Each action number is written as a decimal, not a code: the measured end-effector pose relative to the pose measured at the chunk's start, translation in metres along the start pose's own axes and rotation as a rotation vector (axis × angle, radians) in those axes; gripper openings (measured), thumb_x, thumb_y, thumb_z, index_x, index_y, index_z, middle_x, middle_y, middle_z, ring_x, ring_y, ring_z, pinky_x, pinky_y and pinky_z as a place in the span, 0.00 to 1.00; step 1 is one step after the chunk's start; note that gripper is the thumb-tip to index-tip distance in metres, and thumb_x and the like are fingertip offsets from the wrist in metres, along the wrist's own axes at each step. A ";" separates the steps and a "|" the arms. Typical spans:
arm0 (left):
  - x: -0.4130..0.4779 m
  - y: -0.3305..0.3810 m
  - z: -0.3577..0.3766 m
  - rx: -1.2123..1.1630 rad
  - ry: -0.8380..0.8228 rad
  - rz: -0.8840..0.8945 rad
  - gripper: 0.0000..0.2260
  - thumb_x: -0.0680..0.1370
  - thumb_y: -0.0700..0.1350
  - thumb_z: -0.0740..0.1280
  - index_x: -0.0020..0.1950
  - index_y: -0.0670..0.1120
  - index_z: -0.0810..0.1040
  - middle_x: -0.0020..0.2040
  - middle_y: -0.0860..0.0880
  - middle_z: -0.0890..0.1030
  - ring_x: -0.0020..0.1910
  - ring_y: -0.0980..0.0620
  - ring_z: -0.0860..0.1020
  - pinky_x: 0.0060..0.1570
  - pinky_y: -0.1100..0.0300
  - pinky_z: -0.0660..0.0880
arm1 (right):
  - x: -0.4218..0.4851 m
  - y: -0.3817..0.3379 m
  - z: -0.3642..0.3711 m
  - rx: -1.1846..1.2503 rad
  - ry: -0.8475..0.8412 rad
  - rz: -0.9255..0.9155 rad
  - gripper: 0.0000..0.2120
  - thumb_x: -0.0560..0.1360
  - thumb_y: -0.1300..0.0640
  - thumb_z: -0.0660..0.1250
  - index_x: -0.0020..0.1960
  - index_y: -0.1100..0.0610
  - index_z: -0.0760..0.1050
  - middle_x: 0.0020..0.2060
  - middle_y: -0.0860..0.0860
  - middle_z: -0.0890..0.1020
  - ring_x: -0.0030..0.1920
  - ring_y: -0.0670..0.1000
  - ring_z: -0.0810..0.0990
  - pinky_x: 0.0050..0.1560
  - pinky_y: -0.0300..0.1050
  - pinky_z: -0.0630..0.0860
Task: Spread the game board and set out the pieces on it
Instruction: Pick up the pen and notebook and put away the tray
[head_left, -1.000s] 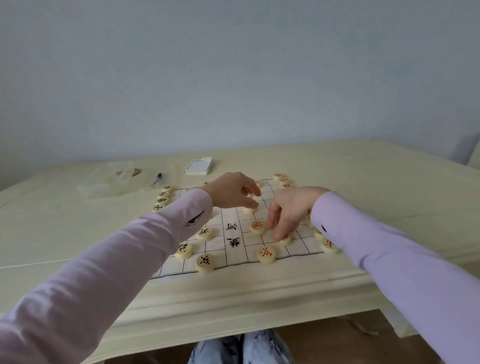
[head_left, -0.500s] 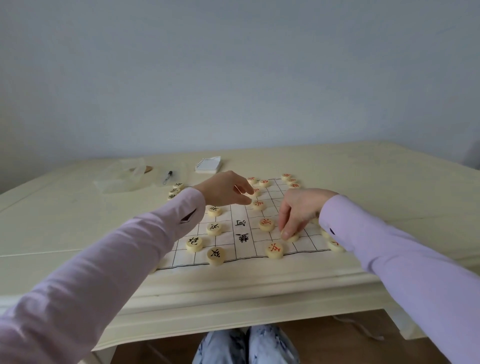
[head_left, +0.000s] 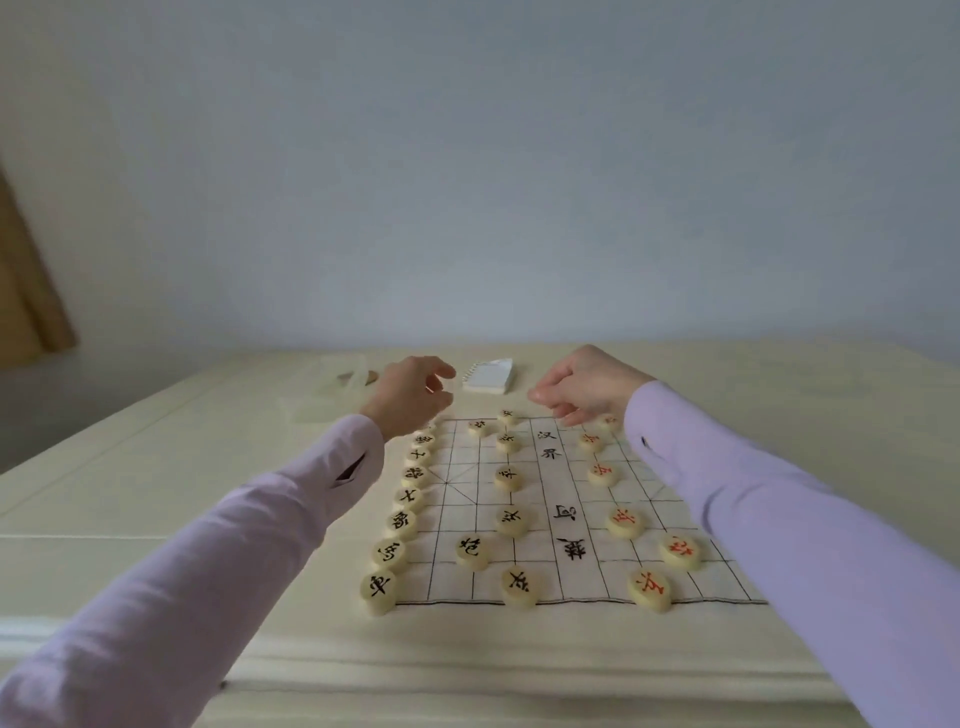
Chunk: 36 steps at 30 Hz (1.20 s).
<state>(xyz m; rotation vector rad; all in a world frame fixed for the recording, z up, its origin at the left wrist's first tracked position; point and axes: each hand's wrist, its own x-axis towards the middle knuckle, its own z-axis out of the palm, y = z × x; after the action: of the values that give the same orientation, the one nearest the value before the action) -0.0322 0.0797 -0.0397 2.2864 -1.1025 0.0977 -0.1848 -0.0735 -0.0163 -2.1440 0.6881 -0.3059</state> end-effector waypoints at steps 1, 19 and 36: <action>0.005 -0.011 -0.004 -0.008 0.025 -0.046 0.14 0.76 0.40 0.66 0.62 0.46 0.77 0.51 0.46 0.81 0.48 0.47 0.79 0.50 0.60 0.73 | 0.010 -0.007 0.008 -0.011 -0.017 0.012 0.10 0.75 0.59 0.69 0.54 0.63 0.78 0.38 0.52 0.77 0.41 0.49 0.77 0.45 0.40 0.79; 0.076 -0.112 0.001 0.284 -0.129 -0.099 0.18 0.76 0.34 0.61 0.63 0.48 0.77 0.59 0.48 0.78 0.59 0.49 0.74 0.61 0.61 0.70 | 0.147 -0.056 0.114 -0.107 -0.264 0.070 0.18 0.77 0.70 0.59 0.66 0.65 0.72 0.63 0.57 0.76 0.61 0.57 0.78 0.60 0.49 0.76; 0.097 -0.120 0.024 0.225 -0.290 0.054 0.15 0.75 0.48 0.70 0.62 0.53 0.79 0.56 0.49 0.80 0.55 0.50 0.78 0.56 0.61 0.72 | 0.188 -0.066 0.130 0.203 -0.127 0.156 0.15 0.77 0.72 0.58 0.63 0.69 0.72 0.60 0.63 0.76 0.56 0.60 0.80 0.58 0.47 0.77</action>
<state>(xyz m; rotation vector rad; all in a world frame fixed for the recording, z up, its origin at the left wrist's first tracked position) 0.1151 0.0575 -0.0876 2.5283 -1.3596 -0.0966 0.0503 -0.0635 -0.0486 -1.8876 0.7145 -0.1477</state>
